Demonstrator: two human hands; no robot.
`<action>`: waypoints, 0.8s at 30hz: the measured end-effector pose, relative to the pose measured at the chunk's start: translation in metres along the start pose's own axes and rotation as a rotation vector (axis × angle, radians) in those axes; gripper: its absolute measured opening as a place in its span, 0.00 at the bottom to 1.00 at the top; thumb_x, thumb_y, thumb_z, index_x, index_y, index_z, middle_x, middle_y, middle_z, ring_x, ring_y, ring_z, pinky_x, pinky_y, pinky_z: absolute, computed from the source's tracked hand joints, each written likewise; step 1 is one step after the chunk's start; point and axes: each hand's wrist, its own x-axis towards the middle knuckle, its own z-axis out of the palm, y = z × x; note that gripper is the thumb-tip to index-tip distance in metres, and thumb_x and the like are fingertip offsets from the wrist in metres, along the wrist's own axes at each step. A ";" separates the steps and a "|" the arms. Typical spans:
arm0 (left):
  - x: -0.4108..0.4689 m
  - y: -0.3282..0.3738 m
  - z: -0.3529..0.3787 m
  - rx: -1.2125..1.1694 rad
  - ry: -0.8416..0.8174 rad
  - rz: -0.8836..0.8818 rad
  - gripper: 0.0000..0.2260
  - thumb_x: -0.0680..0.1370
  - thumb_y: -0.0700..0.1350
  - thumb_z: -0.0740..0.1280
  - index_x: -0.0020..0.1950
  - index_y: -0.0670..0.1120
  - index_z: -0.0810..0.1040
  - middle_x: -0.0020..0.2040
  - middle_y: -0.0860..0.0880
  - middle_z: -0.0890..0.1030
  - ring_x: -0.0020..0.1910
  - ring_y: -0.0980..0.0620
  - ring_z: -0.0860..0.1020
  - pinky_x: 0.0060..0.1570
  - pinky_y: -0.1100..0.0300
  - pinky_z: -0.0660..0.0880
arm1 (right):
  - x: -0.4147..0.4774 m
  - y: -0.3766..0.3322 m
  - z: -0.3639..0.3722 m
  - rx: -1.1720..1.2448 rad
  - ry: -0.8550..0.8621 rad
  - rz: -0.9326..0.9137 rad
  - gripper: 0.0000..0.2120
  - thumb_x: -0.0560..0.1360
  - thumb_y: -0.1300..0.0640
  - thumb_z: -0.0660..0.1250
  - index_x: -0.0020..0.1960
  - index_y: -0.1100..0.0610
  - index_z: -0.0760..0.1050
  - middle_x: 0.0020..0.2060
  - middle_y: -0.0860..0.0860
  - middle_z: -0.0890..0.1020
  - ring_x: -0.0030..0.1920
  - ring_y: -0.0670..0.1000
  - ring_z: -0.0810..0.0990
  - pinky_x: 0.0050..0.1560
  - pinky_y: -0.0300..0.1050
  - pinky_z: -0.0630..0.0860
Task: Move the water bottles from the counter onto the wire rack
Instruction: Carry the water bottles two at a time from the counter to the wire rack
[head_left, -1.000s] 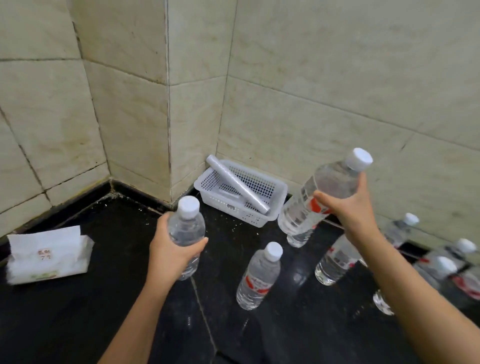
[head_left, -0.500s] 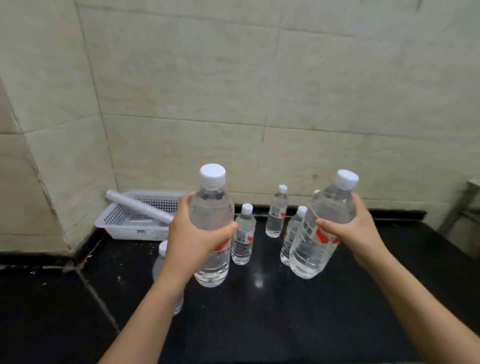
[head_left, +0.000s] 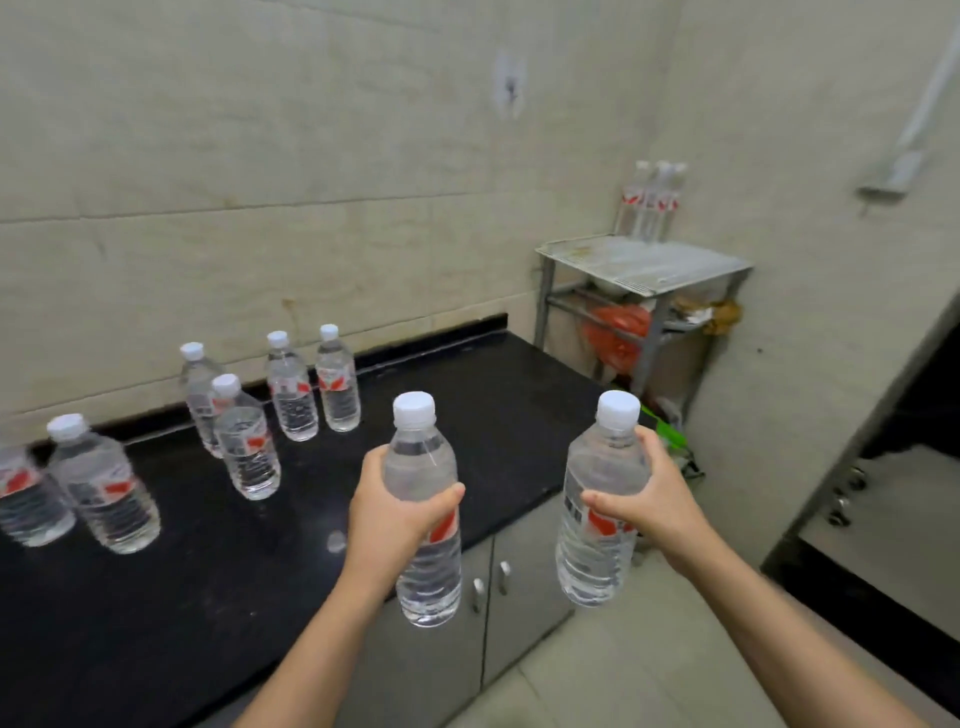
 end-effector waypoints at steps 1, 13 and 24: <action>0.000 0.001 0.019 0.004 -0.033 0.005 0.26 0.62 0.40 0.77 0.54 0.50 0.70 0.45 0.55 0.77 0.48 0.49 0.78 0.51 0.54 0.74 | -0.004 0.008 -0.017 -0.003 0.041 0.021 0.29 0.55 0.58 0.76 0.50 0.43 0.66 0.48 0.41 0.75 0.48 0.39 0.75 0.50 0.39 0.73; 0.043 -0.017 0.204 0.018 -0.334 0.005 0.25 0.63 0.40 0.76 0.54 0.48 0.69 0.44 0.55 0.76 0.45 0.52 0.77 0.47 0.57 0.72 | 0.011 0.086 -0.143 -0.012 0.316 0.185 0.32 0.58 0.63 0.78 0.53 0.44 0.66 0.54 0.51 0.78 0.55 0.51 0.78 0.59 0.49 0.74; 0.151 0.000 0.395 -0.060 -0.457 0.052 0.26 0.63 0.38 0.76 0.54 0.48 0.68 0.42 0.59 0.74 0.44 0.53 0.75 0.47 0.59 0.68 | 0.151 0.121 -0.263 -0.136 0.395 0.237 0.33 0.62 0.68 0.76 0.58 0.47 0.64 0.49 0.41 0.76 0.49 0.38 0.76 0.55 0.39 0.72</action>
